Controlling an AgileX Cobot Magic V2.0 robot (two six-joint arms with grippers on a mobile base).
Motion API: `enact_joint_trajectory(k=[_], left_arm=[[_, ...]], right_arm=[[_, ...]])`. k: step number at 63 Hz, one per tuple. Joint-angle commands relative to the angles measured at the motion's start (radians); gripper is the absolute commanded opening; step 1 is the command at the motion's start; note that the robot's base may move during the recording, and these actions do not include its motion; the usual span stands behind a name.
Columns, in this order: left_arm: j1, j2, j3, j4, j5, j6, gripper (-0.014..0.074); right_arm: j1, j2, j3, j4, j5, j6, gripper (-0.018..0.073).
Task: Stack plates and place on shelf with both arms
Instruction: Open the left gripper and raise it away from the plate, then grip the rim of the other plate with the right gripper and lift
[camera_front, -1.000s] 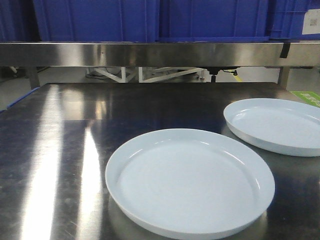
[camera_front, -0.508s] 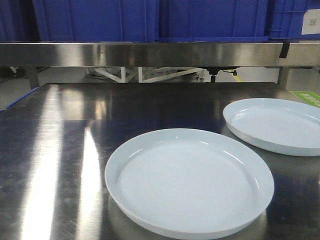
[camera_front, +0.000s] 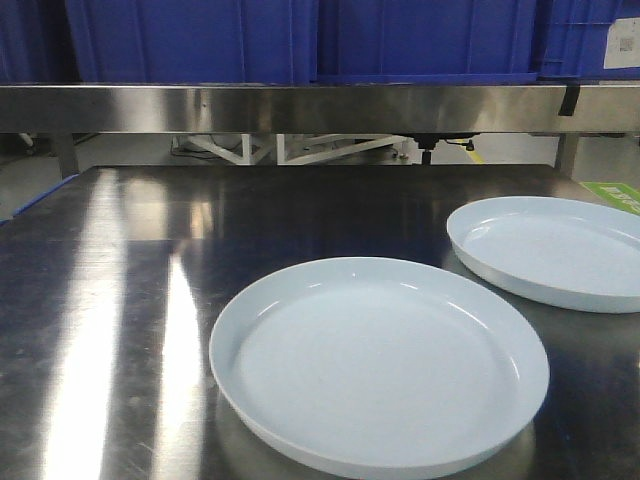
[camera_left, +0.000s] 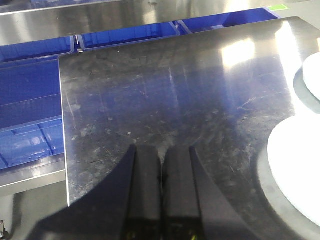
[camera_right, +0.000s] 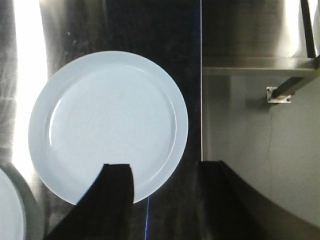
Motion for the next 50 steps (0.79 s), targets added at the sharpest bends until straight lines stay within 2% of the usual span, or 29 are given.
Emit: enact_joint_trajectory(k=[1, 11, 25, 50], left_arm=[[-0.005, -0.002, -0.029, 0.023, -0.073, -0.012, 0.0084], [-0.005, -0.002, -0.029, 0.023, -0.073, -0.012, 0.0084], [-0.005, -0.002, -0.029, 0.023, -0.073, -0.012, 0.0084], [-0.005, -0.002, -0.029, 0.023, -0.073, -0.012, 0.0084]], right_arm=[[-0.003, 0.04, -0.037, -0.01, -0.071, 0.0, 0.0491], [-0.003, 0.151, -0.037, -0.02, -0.11, 0.0, 0.0511], [-0.003, 0.288, -0.037, -0.105, -0.133, 0.0, 0.0511], [-0.003, 0.424, -0.037, -0.106, -0.203, 0.0, 0.0503]])
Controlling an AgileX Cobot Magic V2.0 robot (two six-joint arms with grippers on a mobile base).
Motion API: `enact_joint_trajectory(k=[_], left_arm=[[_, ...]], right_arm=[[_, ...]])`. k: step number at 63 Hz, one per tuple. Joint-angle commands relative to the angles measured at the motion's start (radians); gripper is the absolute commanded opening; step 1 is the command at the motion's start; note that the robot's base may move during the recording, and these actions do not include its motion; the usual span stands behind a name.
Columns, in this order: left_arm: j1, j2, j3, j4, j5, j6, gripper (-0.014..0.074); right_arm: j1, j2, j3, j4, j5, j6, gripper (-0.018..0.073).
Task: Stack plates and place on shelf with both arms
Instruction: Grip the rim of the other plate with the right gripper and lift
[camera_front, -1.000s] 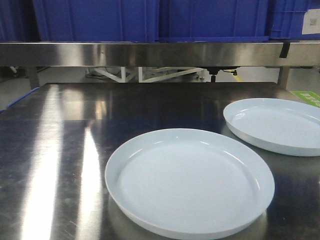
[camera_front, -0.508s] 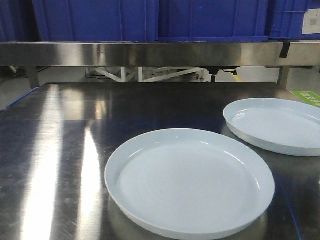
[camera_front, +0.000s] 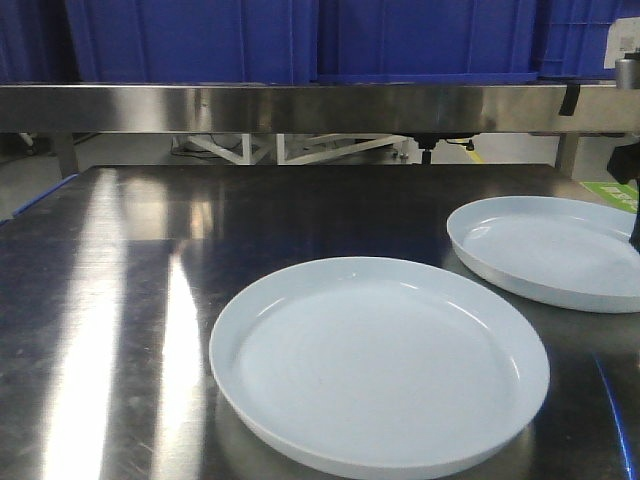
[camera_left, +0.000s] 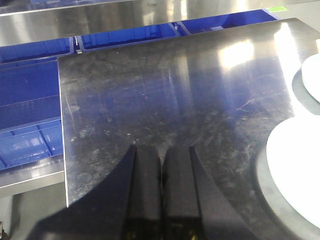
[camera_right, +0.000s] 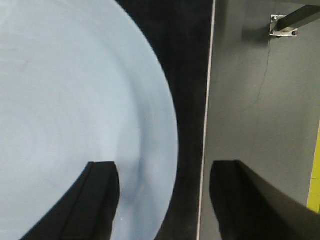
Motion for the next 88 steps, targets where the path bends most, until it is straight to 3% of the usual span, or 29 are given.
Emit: enact_joint_trajectory(k=[1, 8, 18, 26, 41, 56, 69, 88], left_arm=[[-0.005, -0.002, -0.029, 0.023, -0.068, -0.009, 0.0084], [-0.005, -0.002, -0.029, 0.023, -0.068, -0.009, 0.0084], [-0.005, -0.002, -0.029, 0.023, -0.068, -0.009, 0.0084], [-0.005, -0.002, -0.029, 0.023, -0.068, -0.009, 0.0084], [-0.005, -0.002, -0.029, 0.023, -0.068, -0.009, 0.0084], [-0.005, -0.002, -0.029, 0.023, -0.068, -0.009, 0.0084], [-0.005, -0.002, -0.029, 0.023, -0.068, -0.009, 0.0084], [-0.005, -0.002, -0.029, 0.023, -0.068, -0.009, 0.0084]], right_arm=[[-0.003, -0.021, -0.033, -0.013, -0.043, 0.0, 0.0498], [-0.003, -0.006, -0.033, -0.015, -0.043, -0.006, 0.0403], [-0.003, -0.002, -0.033, -0.026, -0.051, -0.01, 0.0171], [-0.003, -0.002, -0.033, -0.028, -0.041, -0.013, 0.0042], [-0.003, -0.066, -0.055, -0.03, 0.001, -0.013, 0.0057], [-0.003, -0.275, -0.06, -0.007, 0.012, -0.013, 0.0057], [0.019, -0.462, -0.06, 0.146, 0.078, -0.061, 0.0057], [0.207, -0.491, -0.052, 0.453, 0.189, -0.248, 0.0057]])
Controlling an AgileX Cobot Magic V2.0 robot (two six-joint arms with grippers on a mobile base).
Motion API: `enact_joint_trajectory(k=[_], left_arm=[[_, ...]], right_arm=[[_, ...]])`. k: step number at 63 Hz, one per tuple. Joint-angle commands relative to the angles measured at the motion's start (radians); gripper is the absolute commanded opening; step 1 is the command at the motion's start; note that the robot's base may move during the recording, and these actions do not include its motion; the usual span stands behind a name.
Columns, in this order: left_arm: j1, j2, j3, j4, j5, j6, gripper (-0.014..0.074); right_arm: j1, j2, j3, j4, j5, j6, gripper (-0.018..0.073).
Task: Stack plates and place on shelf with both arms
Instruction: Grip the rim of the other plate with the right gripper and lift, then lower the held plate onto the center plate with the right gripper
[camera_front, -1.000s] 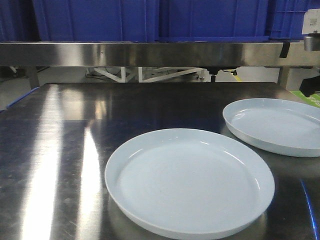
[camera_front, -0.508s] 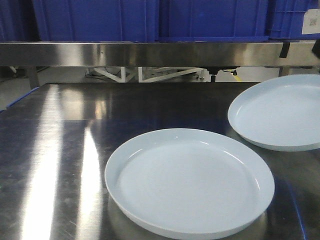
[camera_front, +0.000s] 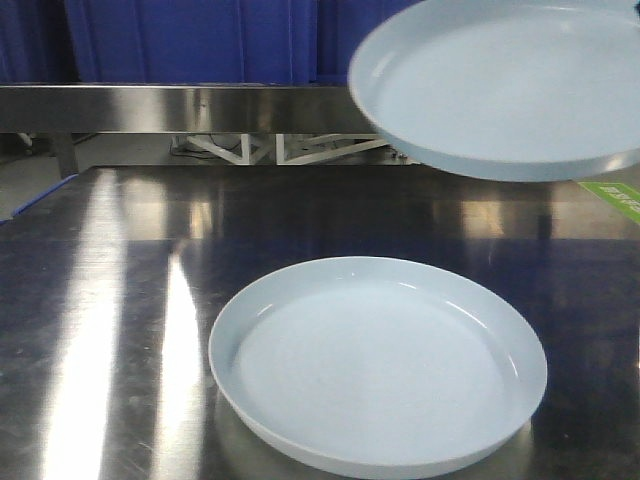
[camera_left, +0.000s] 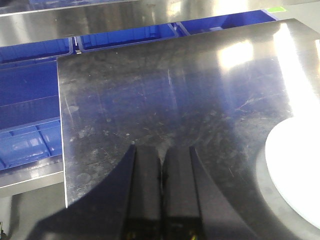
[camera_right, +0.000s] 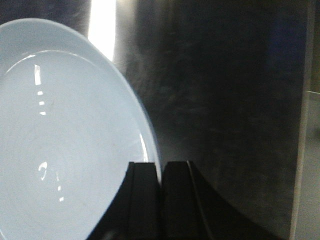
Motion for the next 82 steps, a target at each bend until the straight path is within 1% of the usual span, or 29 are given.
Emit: enact_joint_trajectory(k=[1, 7, 16, 29, 39, 59, 64, 68, 71, 78, 82], left_arm=[[-0.005, -0.002, -0.029, 0.023, -0.068, -0.008, 0.0084], [-0.005, -0.002, -0.029, 0.023, -0.072, -0.008, 0.0084], [-0.005, -0.002, -0.029, 0.023, -0.072, -0.008, 0.0084], [-0.005, -0.002, -0.029, 0.023, -0.072, -0.008, 0.0084], [-0.005, -0.002, -0.029, 0.023, -0.072, -0.008, 0.0084], [-0.005, -0.002, -0.029, 0.023, -0.072, -0.008, 0.0084], [-0.005, -0.002, -0.029, 0.023, -0.072, -0.008, 0.0084], [-0.005, -0.002, -0.029, 0.023, -0.072, -0.008, 0.0084], [-0.005, -0.002, -0.029, 0.023, -0.072, -0.008, 0.0084], [-0.005, -0.002, -0.029, 0.023, -0.072, -0.008, 0.0084], [-0.005, -0.002, -0.029, 0.023, -0.072, -0.008, 0.0084]], right_arm=[[0.058, 0.005, -0.025, 0.099, -0.023, -0.055, 0.0057], [0.112, 0.047, -0.017, 0.104, -0.024, -0.057, 0.0057], [0.145, 0.136, -0.001, 0.104, -0.029, -0.06, 0.0057], [0.147, 0.266, 0.049, 0.104, -0.074, -0.063, 0.0057], [0.158, 0.34, 0.054, 0.107, -0.093, -0.065, 0.0057], [0.166, 0.358, 0.054, 0.109, -0.113, -0.065, 0.0067], [0.166, 0.358, 0.054, 0.109, -0.113, -0.065, 0.012], [0.166, 0.358, 0.054, 0.109, -0.11, -0.065, 0.0223], [0.166, 0.358, 0.054, 0.109, -0.107, -0.065, 0.0322], [0.166, 0.353, 0.054, 0.109, -0.101, -0.065, 0.0468], [0.165, 0.343, 0.053, 0.109, -0.093, -0.065, 0.0497]])
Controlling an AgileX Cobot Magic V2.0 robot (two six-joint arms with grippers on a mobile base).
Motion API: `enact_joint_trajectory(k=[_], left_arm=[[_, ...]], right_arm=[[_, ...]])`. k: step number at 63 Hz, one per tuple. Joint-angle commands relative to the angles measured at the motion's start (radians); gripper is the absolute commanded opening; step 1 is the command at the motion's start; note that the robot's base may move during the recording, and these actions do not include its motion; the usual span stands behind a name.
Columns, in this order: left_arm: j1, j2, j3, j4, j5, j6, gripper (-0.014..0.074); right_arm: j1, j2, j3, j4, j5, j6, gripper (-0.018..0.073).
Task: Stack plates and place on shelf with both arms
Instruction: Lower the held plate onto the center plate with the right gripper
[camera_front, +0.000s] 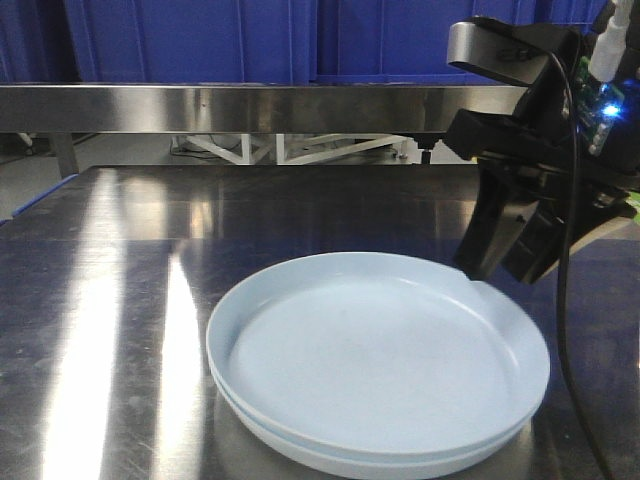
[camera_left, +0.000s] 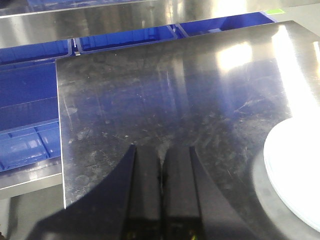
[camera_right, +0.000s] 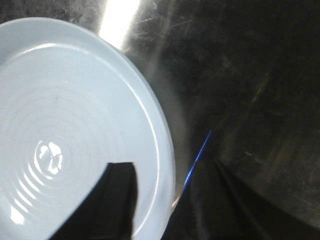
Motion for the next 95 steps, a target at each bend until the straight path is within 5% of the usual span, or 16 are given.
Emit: enact_joint_trajectory(k=[1, 33, 63, 95], left_arm=[[-0.005, -0.002, -0.029, 0.023, -0.066, -0.007, 0.0084], [-0.005, -0.002, -0.029, 0.023, -0.066, -0.007, 0.0084], [-0.005, -0.002, -0.029, 0.027, -0.066, -0.007, 0.0084], [-0.005, -0.002, -0.029, 0.032, -0.066, -0.007, 0.0084]], right_arm=[[0.003, -0.052, -0.025, 0.03, 0.004, -0.011, 0.0497], [0.003, -0.219, -0.024, -0.095, 0.162, 0.075, 0.0497], [0.022, -0.139, 0.09, -0.062, -0.063, 0.099, 0.0497], [0.062, -0.018, 0.09, -0.061, -0.151, 0.099, 0.0479]])
